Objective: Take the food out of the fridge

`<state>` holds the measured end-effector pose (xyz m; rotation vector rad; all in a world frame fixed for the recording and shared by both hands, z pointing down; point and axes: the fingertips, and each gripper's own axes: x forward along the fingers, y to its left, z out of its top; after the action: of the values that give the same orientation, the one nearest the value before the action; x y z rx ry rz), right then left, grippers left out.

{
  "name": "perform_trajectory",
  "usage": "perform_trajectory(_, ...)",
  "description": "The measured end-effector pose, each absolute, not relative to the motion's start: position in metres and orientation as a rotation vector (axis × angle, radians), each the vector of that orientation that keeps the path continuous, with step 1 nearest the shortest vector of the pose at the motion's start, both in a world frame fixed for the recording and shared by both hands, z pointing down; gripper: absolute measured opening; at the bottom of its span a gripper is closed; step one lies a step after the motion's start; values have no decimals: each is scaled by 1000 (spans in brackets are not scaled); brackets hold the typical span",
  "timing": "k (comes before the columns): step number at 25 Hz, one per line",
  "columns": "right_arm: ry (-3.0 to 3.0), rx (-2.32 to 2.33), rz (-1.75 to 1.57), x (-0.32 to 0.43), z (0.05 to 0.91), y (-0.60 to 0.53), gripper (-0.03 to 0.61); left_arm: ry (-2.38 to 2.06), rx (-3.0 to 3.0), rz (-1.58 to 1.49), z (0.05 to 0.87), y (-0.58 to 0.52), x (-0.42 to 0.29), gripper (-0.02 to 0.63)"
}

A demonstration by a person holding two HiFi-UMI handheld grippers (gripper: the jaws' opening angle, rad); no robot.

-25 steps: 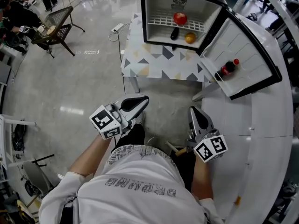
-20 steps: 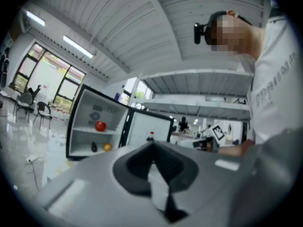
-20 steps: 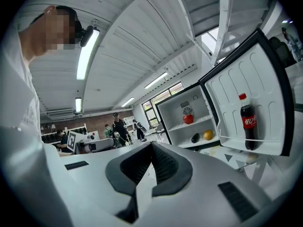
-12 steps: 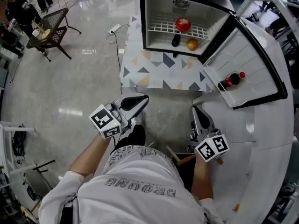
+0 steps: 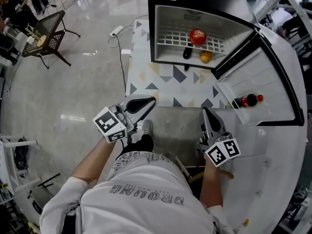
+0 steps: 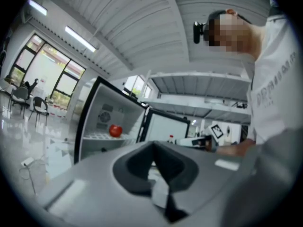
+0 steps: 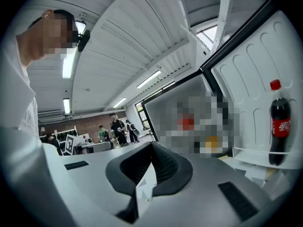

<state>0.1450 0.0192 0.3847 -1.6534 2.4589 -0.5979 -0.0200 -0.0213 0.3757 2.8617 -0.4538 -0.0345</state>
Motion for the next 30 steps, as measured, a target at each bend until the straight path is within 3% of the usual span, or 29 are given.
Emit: perform_trajectory(30,2392,-1821,-534,138,375,-145,0,-341,2863,-60,370,-175,-29,6)
